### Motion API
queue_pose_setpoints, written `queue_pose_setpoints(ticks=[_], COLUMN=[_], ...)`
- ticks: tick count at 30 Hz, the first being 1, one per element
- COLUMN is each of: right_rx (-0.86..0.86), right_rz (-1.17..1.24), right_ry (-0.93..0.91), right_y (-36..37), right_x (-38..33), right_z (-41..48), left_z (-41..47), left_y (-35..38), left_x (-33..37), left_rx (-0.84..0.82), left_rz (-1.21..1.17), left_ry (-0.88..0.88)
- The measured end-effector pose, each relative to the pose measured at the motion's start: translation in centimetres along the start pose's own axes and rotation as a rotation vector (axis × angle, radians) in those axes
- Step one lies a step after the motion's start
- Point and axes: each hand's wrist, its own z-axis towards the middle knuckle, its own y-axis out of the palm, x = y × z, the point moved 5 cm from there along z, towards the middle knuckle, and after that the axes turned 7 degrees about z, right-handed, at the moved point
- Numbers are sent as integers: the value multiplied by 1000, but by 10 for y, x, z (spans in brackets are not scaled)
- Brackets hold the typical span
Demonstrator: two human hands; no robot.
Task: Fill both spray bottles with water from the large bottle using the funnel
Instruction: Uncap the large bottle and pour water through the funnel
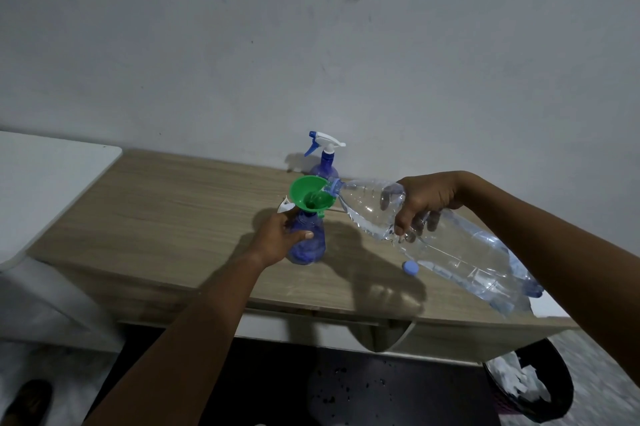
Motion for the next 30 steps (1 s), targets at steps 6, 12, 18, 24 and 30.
queue_pose_setpoints(ticks=[6, 12, 18, 24, 30], right_rx=[-1, 10, 9, -8, 0], right_rz=[0, -3, -20, -5, -1], right_ry=[-3, -1, 7, 9, 5], right_y=[-1, -1, -1, 0, -1], right_x=[0, 2, 3, 2, 2], right_z=[0, 0, 0, 0, -1], left_z=[0, 0, -1, -1, -1], left_y=[0, 0, -1, -1, 0], left_x=[0, 0, 0, 0, 0], left_rx=[-10, -2, 1, -11, -12], left_rz=[-20, 2, 17, 1, 7], left_ry=[-10, 3, -2, -8, 0])
